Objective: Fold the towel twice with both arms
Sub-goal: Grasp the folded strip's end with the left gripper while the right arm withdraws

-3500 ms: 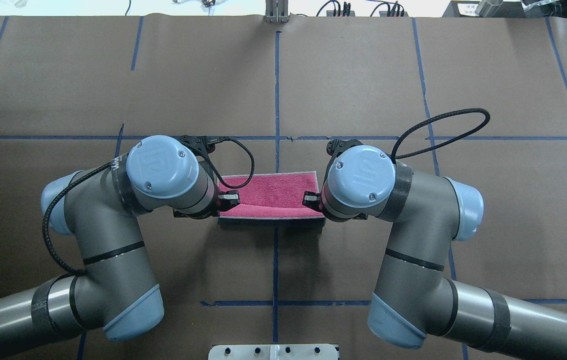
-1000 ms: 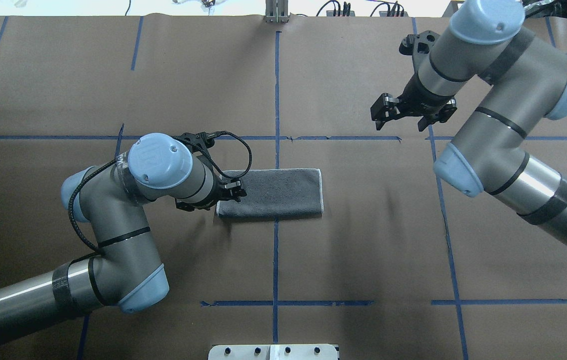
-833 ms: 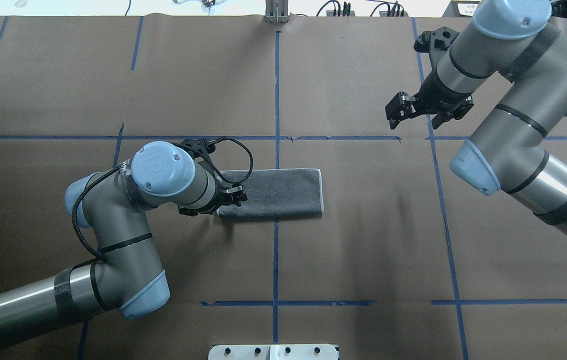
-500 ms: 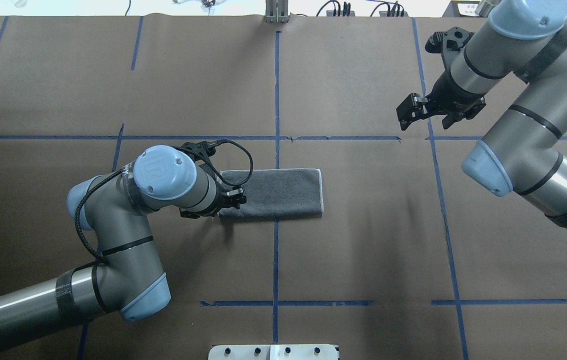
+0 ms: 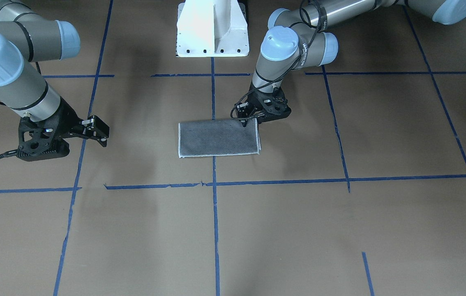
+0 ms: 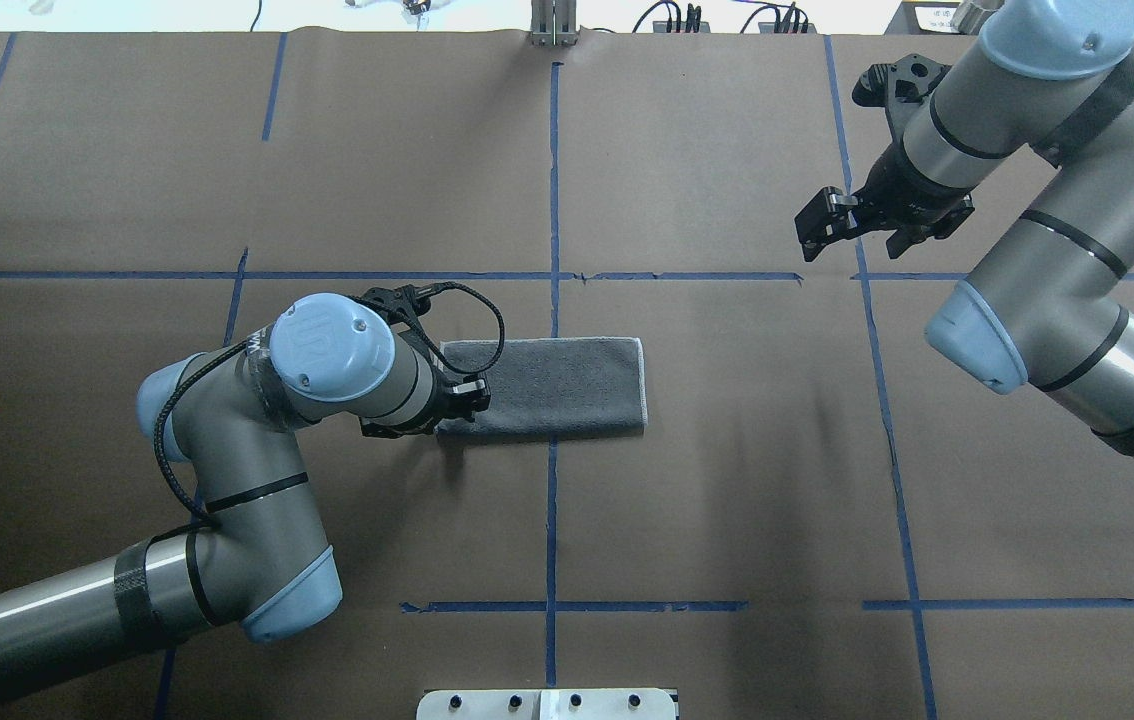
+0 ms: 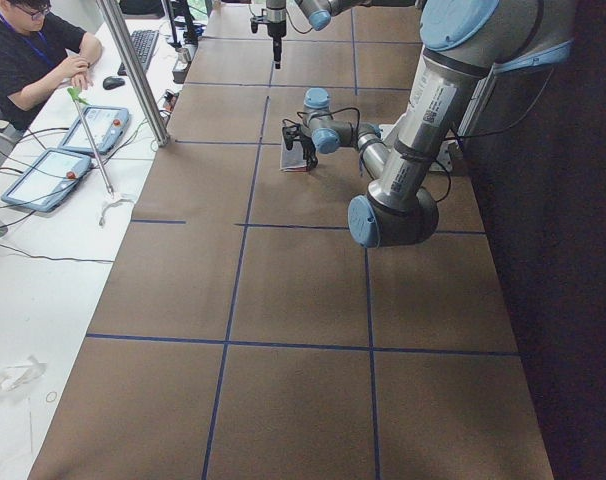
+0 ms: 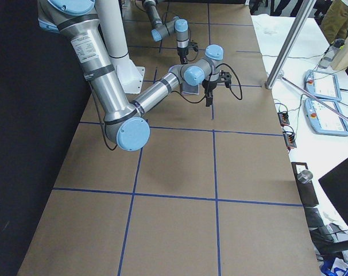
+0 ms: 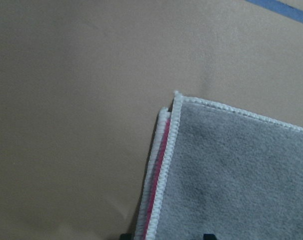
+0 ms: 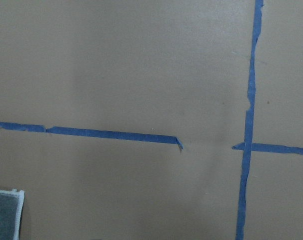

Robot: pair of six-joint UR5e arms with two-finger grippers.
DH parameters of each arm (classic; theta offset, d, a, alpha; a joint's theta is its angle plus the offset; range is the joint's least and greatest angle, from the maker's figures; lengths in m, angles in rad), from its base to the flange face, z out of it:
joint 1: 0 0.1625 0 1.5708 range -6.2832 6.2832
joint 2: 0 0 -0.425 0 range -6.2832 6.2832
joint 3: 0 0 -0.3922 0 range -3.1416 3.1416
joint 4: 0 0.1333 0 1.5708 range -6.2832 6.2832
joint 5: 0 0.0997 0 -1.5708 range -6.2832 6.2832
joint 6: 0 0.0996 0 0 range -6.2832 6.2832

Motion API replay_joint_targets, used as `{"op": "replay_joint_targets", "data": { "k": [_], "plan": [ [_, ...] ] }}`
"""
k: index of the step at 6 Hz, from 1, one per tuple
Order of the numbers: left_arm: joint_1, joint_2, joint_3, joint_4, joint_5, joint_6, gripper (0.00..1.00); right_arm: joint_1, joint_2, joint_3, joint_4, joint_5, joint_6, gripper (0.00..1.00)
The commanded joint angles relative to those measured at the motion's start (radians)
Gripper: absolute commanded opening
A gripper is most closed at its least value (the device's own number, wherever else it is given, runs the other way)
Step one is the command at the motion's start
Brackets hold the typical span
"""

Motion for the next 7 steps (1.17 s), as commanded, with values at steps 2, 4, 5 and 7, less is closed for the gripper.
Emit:
{"op": "replay_joint_targets", "data": {
  "k": [2,4,5,7],
  "plan": [
    [-0.001,0.000,0.000,0.002,-0.003,0.006,0.00,-0.001,0.001,-0.001,0.000,0.000,0.000,1.00],
    [0.003,-0.015,-0.009,0.017,-0.002,0.005,0.00,0.025,-0.021,-0.001,-0.002,0.001,-0.061,1.00],
    [0.002,-0.059,-0.005,0.056,0.000,0.002,0.00,0.053,-0.048,-0.001,-0.002,0.009,-0.127,1.00],
    [0.006,-0.263,0.096,0.202,0.032,-0.001,0.00,0.088,-0.097,0.006,-0.002,0.009,-0.227,1.00]
  ]
}}
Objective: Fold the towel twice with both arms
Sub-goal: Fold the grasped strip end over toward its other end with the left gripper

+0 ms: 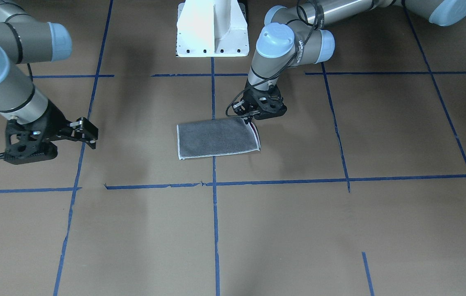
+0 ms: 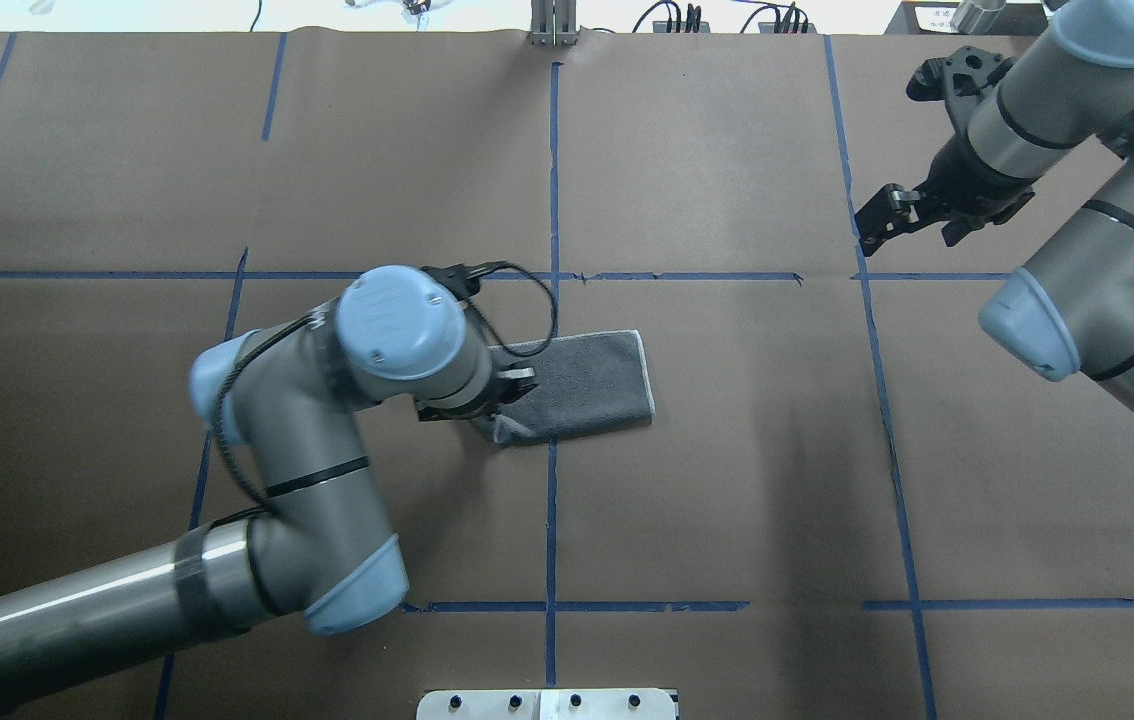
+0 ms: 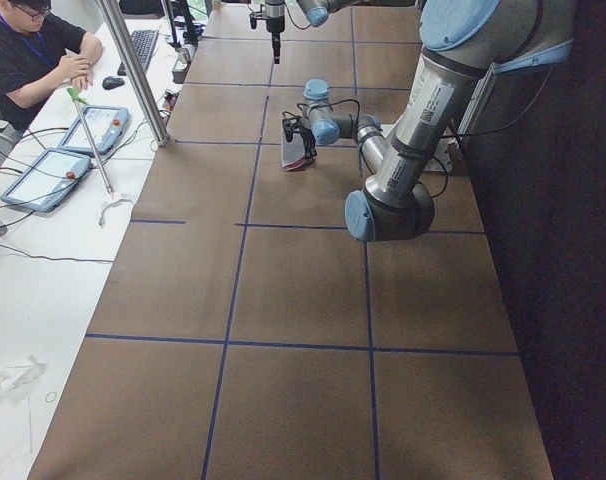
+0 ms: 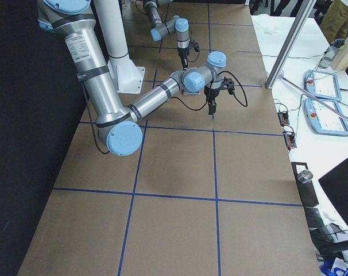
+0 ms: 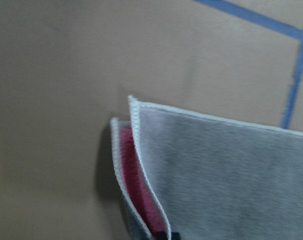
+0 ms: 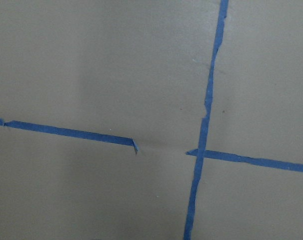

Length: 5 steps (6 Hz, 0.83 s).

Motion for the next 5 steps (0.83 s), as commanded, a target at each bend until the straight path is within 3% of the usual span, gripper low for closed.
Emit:
{"op": "replay_joint_targets", "data": {
  "k": [1,2,5],
  "plan": [
    [0.004,-0.221,0.209,0.051,0.039,-0.004,0.00,0.024,-0.033,0.002,0.000,0.001,-0.072,1.00],
    [0.013,-0.329,0.343,0.049,0.058,-0.006,0.00,0.026,-0.039,0.002,0.001,0.001,-0.074,1.00],
    [0.042,-0.486,0.526,0.048,0.087,-0.018,0.00,0.024,-0.041,0.000,0.002,0.001,-0.074,1.00]
  ]
}}
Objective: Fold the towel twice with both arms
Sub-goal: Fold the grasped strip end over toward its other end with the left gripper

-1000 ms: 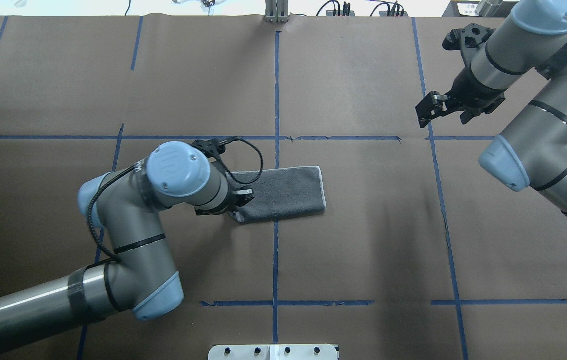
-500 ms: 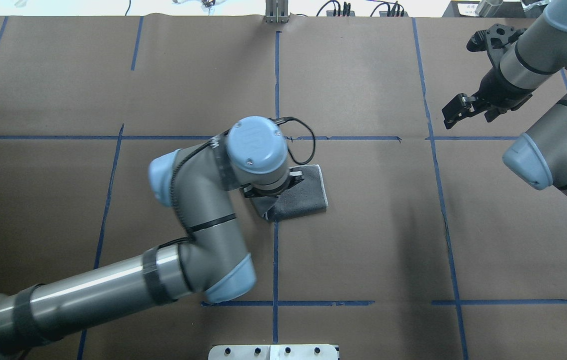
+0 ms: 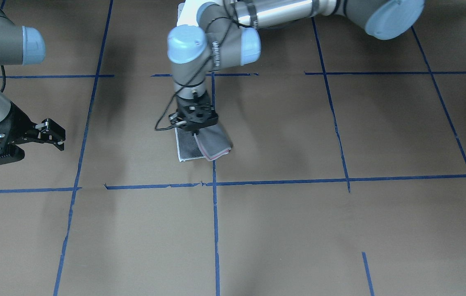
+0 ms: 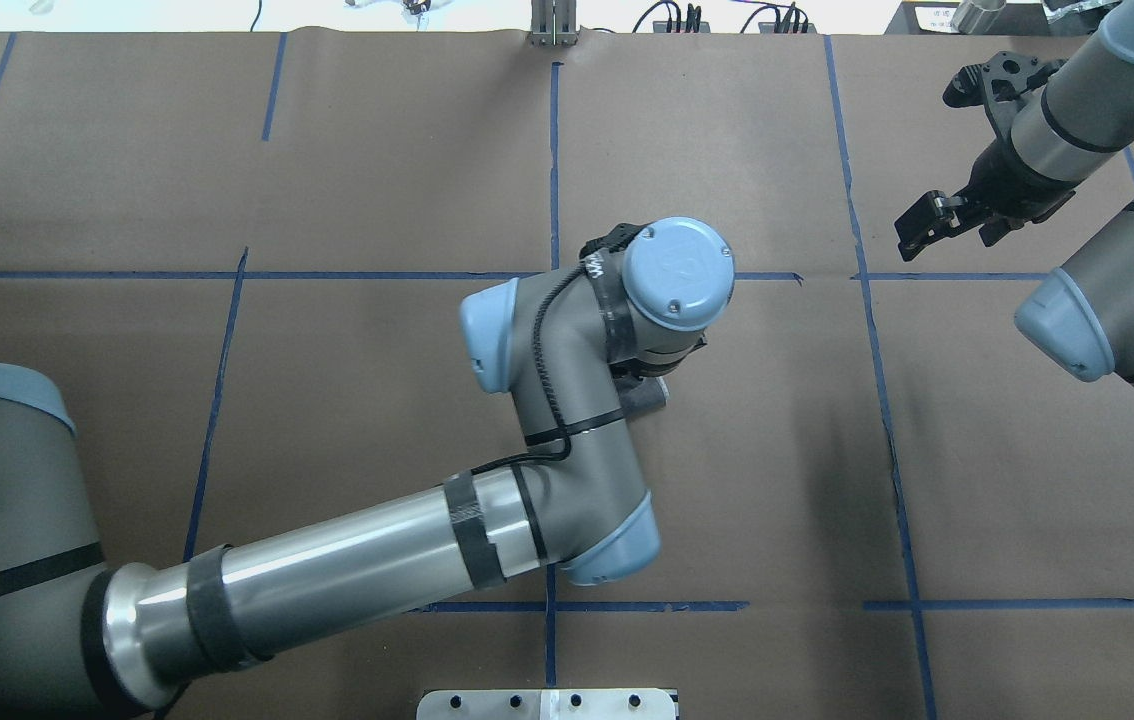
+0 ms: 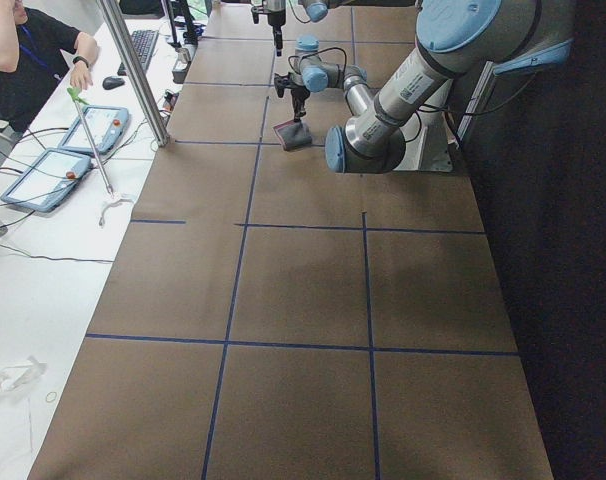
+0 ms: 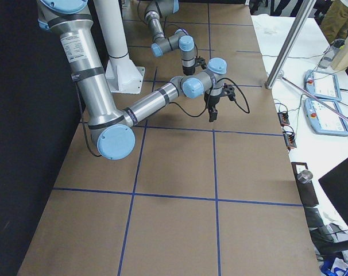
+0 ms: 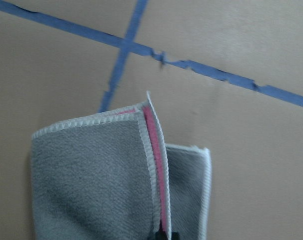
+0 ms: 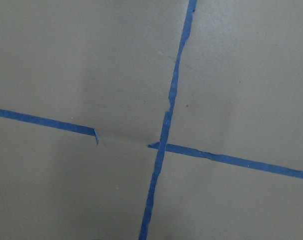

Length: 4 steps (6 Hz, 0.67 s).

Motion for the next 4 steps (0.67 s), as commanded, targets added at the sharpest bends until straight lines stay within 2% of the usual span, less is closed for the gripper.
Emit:
{"op": "replay_joint_targets", "data": {
  "k": [1,2,3,4],
  "plan": [
    [0.010,-0.045,0.057,-0.003,0.004,0.013,0.07,0.000,-0.001,0.000,0.000,0.000,0.000,1.00],
    [0.012,-0.048,0.057,-0.010,0.001,0.021,0.90,0.000,-0.003,0.001,0.000,0.000,0.000,1.00],
    [0.009,-0.050,0.050,-0.010,-0.005,0.059,1.00,-0.002,-0.001,0.000,0.000,0.000,0.000,1.00],
    [-0.025,-0.050,0.043,-0.006,-0.050,0.111,1.00,-0.003,-0.001,0.000,0.000,0.000,0.000,1.00]
  ]
}}
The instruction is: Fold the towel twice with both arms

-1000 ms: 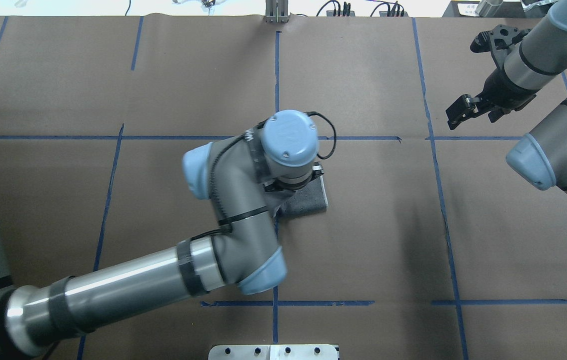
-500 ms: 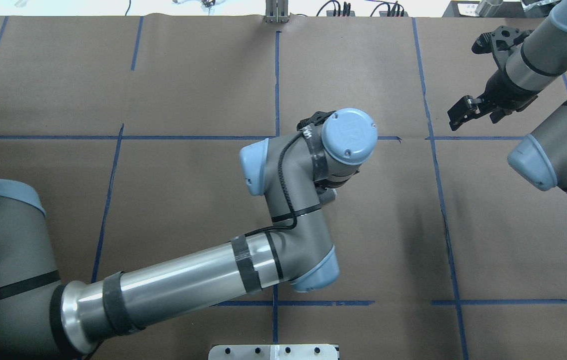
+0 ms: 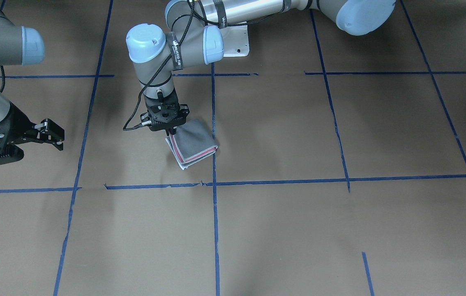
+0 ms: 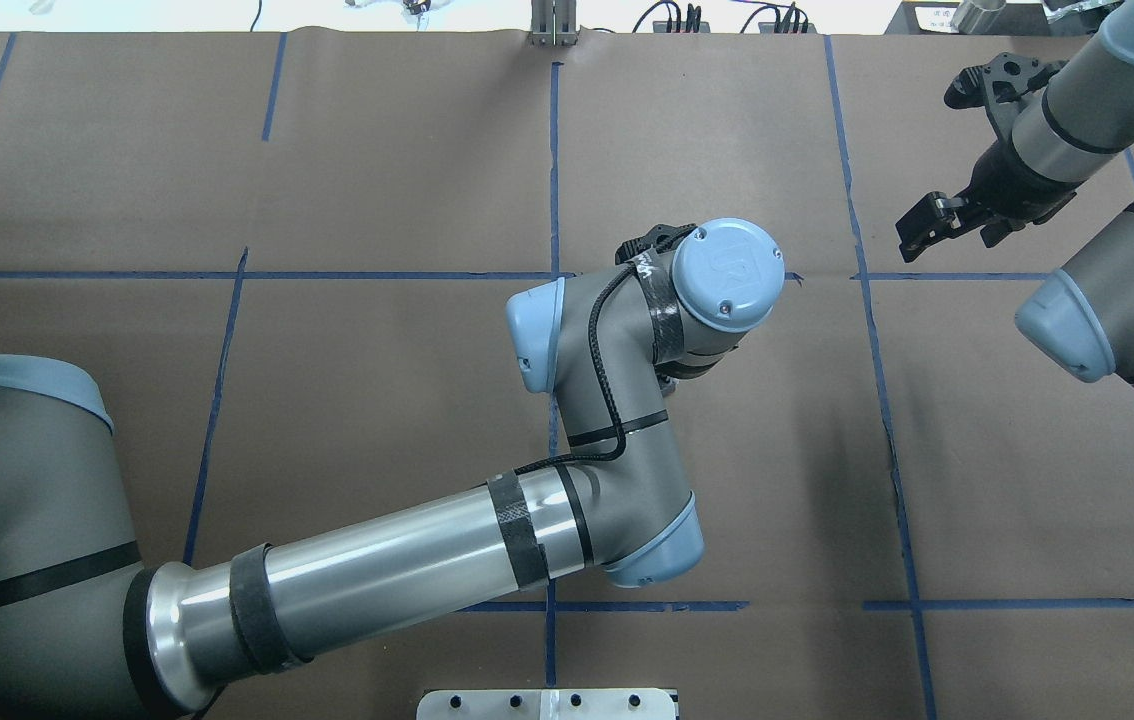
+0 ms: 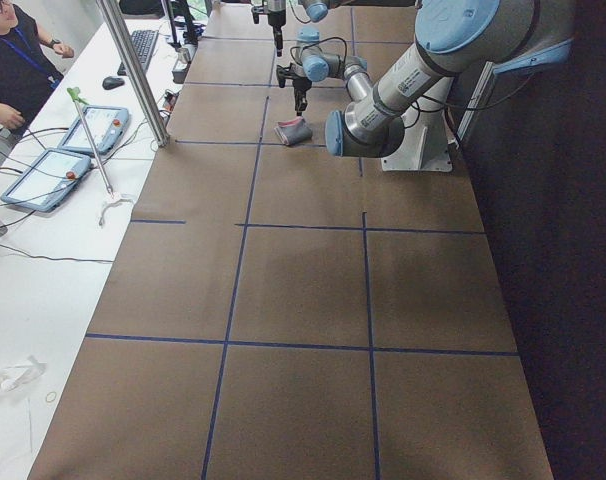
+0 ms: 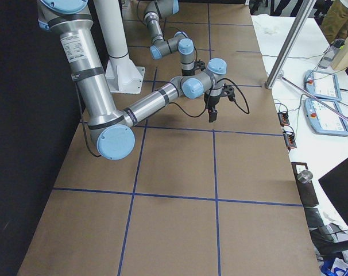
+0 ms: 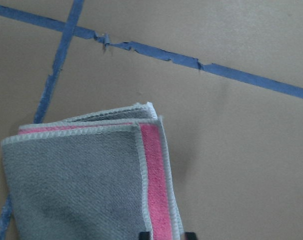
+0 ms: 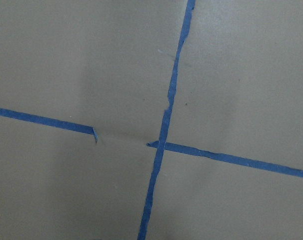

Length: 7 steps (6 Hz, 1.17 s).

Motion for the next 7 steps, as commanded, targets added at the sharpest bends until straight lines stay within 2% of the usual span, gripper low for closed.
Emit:
{"op": "replay_joint_targets", "data": {
  "k": [1,2,4,5,6,7],
  "plan": [
    [-0.105,0.014,-0.023,0.010,-0.205,0.114,1.00,0.002,0.000,0.001,0.000,0.000,0.000,1.00],
    [-0.162,0.080,-0.083,0.033,-0.284,0.203,1.00,0.014,-0.010,0.006,-0.002,0.002,-0.014,1.00],
    [-0.278,0.395,-0.456,0.198,-0.325,0.551,1.00,0.105,-0.123,0.035,-0.002,0.005,-0.234,1.00],
    [-0.371,0.547,-0.568,0.210,-0.381,0.719,1.00,0.177,-0.194,0.035,0.002,0.040,-0.379,1.00],
    [-0.477,0.659,-0.630,0.211,-0.429,0.922,1.00,0.265,-0.263,0.035,0.003,0.076,-0.528,1.00],
    [-0.600,0.782,-0.643,0.202,-0.510,1.153,1.00,0.348,-0.341,0.035,0.008,0.083,-0.645,1.00]
  ]
}}
